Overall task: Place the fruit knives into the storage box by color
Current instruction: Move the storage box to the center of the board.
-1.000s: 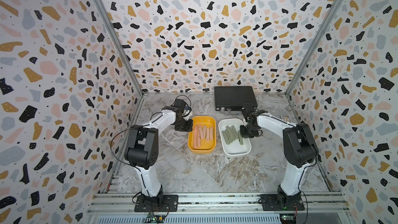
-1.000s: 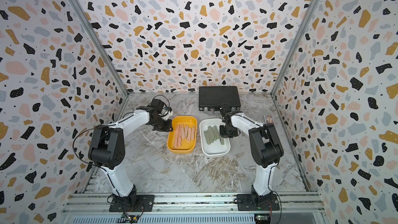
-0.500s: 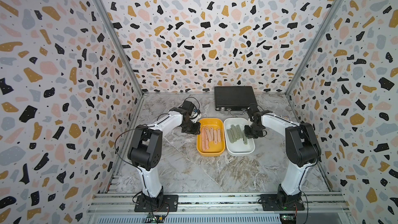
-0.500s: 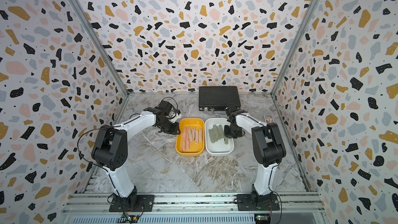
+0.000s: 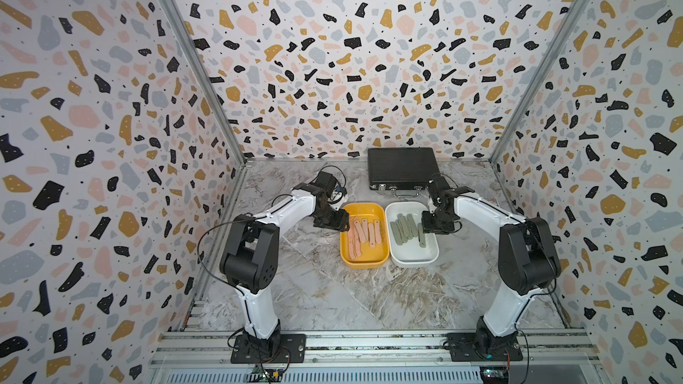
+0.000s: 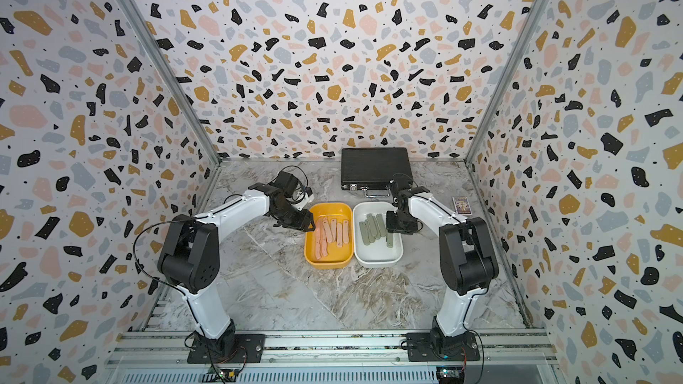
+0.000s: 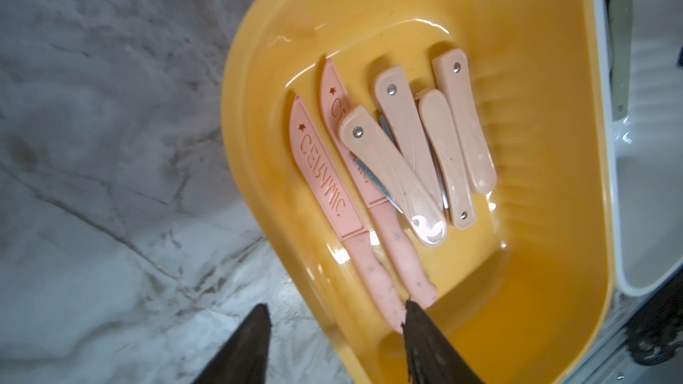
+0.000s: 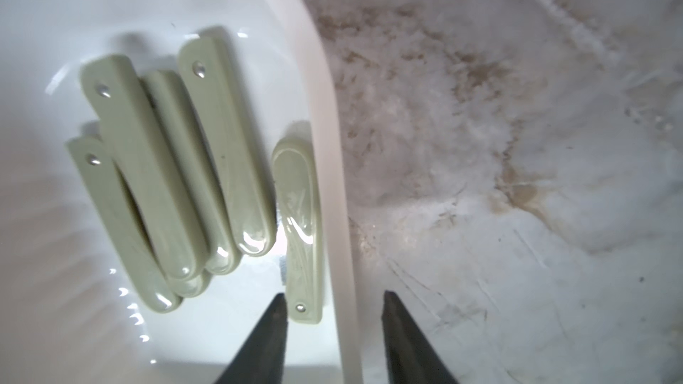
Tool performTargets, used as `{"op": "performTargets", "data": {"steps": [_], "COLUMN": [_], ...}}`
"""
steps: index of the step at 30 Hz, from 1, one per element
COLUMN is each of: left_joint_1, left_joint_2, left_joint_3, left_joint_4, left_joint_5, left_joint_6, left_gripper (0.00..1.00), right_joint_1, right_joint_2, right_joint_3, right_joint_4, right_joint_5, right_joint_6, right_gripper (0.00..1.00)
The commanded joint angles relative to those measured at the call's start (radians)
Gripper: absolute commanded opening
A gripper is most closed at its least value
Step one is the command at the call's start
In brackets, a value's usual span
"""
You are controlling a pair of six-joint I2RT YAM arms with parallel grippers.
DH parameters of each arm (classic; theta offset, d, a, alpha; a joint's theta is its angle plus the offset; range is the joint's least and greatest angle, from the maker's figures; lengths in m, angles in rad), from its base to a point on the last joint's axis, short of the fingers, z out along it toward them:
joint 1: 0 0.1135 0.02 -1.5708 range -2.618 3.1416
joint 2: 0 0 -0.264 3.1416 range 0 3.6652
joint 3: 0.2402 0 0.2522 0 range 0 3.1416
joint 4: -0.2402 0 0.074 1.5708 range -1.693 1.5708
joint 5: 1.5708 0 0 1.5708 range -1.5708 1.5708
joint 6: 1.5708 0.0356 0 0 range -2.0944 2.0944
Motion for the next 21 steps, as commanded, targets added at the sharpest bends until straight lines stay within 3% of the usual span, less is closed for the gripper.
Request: {"op": "performTargets", "data": {"steps": [1, 2, 7, 11, 13, 14, 17, 21], "left_joint_1": [0.115, 0.149, 0.372, 0.504, 0.553, 0.571, 0.59, 0.592], "left_joint_2": [-0.105, -0.135, -0.283, -0.383, -0.445, -0.477, -0.584, -0.713], "left_joint_3": [0.04, 0.036, -0.014, -0.062, -0.113, -0.149, -0.307, -0.605], "left_joint_4": [-0.024, -0.019, 0.04, 0.101, 0.171, 0.215, 0.411, 0.754], "left_joint_5": [0.022, 0.023, 0.046, -0.002, -0.049, -0.08, -0.192, -0.243], "left_joint_6": [-0.003, -0.004, -0.022, -0.025, -0.05, -0.069, -0.113, -0.141], "left_gripper": [0.7, 0.71, 0.75, 0.8, 0.91, 0.98, 0.99, 0.99], "right_joint_1": [-0.001, -0.001, -0.008, -0.012, -0.013, -0.013, -0.013, -0.013], "right_joint_2": [-0.081, -0.091, -0.152, -0.198, -0.247, -0.279, -0.414, -0.593], "right_joint_3": [0.058, 0.064, 0.085, 0.103, 0.074, 0.04, -0.126, -0.378], "right_joint_4": [-0.063, -0.069, -0.073, -0.074, -0.039, 0.004, 0.212, 0.478], "right_joint_5": [0.036, 0.045, 0.095, 0.125, 0.165, 0.185, 0.218, 0.349], "right_joint_6": [-0.018, -0.022, -0.045, -0.066, -0.077, -0.084, -0.168, -0.291], "right_gripper": [0.61, 0.64, 0.99, 0.99, 0.99, 0.99, 0.99, 0.99]}}
